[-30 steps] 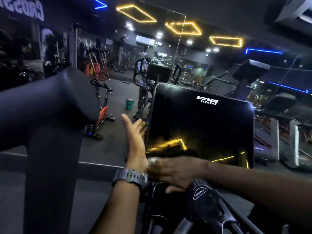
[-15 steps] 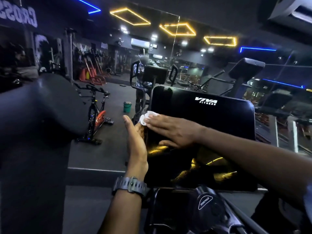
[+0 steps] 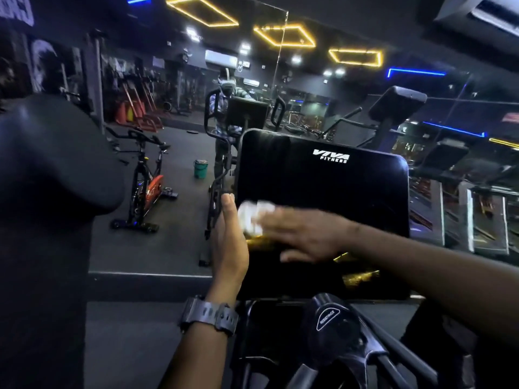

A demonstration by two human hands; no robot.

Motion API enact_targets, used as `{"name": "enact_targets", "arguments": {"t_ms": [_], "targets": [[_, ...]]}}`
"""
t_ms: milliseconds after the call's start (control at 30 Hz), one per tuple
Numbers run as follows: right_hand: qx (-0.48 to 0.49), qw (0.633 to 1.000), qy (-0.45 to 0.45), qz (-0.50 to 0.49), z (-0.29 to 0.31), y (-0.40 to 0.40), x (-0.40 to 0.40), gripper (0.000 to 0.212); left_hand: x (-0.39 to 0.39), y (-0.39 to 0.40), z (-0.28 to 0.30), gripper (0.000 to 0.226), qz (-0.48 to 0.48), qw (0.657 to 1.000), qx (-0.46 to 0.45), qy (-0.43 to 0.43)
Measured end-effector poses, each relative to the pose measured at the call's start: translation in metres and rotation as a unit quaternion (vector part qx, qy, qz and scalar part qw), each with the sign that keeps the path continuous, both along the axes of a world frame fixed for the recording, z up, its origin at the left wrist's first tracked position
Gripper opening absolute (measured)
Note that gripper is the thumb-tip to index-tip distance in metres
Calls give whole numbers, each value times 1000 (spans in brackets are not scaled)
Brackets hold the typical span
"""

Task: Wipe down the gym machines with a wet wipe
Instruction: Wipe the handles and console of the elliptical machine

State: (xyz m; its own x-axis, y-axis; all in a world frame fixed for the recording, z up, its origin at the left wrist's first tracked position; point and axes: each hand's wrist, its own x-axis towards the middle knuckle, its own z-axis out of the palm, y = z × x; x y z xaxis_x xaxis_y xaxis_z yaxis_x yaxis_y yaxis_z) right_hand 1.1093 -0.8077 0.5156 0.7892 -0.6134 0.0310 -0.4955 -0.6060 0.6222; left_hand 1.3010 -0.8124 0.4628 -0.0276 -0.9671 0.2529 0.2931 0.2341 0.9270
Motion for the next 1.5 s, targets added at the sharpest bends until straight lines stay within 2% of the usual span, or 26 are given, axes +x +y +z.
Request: {"name": "enact_targets", "arguments": {"t_ms": [33,100,167,267,333,367,433,533,567,667,700,733,767,867,900,933,1033,1100,1133,1233,1267,1300,1333,1433,1467,1500], "targets": [[-52,994,-83,-53,21,-15,-1,70,-1,4,-3,88,16,999,-24,-31],[-114,942,-262,-176,45,-31,-1,72,-6,7,-9,81,40,991,-82,-103],[-116,905,-353,-209,22,-22,10,68,-11,6,-20,83,60,970,-139,-189],[-56,931,-331,-144,-71,23,23,54,-14,3,-32,80,91,933,-204,-281],[-29,934,-330,-136,-116,47,2,58,-14,4,-37,75,94,906,-240,-336],[-9,920,-358,-156,-122,55,-11,62,-15,5,-39,73,97,891,-257,-362],[-33,883,-429,-190,-115,59,-31,55,-20,7,-41,68,106,870,-280,-391],[-148,815,-501,-252,-68,41,-23,53,-35,9,-36,62,86,875,-288,-381],[-140,820,-497,-248,-61,37,-13,53,-39,10,-32,61,84,879,-291,-369],[-77,911,-373,-162,-98,59,1,53,-45,6,-16,58,86,898,-276,-332],[-60,918,-363,-150,-116,78,-3,54,-44,6,-11,56,83,905,-262,-325],[-60,905,-391,-154,-129,96,-13,52,-43,8,-7,56,78,910,-252,-321],[-80,875,-443,-175,-132,106,-24,51,-42,10,-4,57,70,910,-247,-324],[-163,735,-577,-317,-104,80,-38,54,-42,15,-2,51,47,886,-269,-376],[-168,714,-592,-334,-89,63,-35,56,-45,15,-1,50,45,874,-277,-396],[-160,725,-587,-323,-81,49,-26,56,-47,14,1,49,50,862,-286,-416],[-82,846,-472,-232,-105,56,2,55,-51,10,9,50,59,814,-314,-485],[-53,875,-426,-224,-142,96,-3,55,-51,8,15,52,50,782,-323,-531],[-84,859,-448,-232,-152,111,-15,55,-49,9,17,54,46,766,-327,-551],[-157,719,-578,-351,-126,108,-44,56,-47,11,18,60,40,729,-340,-592],[-165,686,-598,-381,-108,94,-45,57,-48,12,19,61,39,717,-342,-606],[-152,682,-597,-394,-93,82,-41,59,-49,14,20,63,37,705,-340,-621],[-131,709,-578,-382,-85,74,-31,60,-52,16,21,64,36,692,-337,-637],[-61,841,-457,-283,-110,92,-4,59,-59,19,29,65,15,655,-345,-672],[-63,862,-427,-265,-129,108,-6,58,-61,19,32,65,2,644,-355,-678],[-83,861,-427,-265,-145,122,-17,57,-64,19,34,66,-11,632,-364,-684]]}}
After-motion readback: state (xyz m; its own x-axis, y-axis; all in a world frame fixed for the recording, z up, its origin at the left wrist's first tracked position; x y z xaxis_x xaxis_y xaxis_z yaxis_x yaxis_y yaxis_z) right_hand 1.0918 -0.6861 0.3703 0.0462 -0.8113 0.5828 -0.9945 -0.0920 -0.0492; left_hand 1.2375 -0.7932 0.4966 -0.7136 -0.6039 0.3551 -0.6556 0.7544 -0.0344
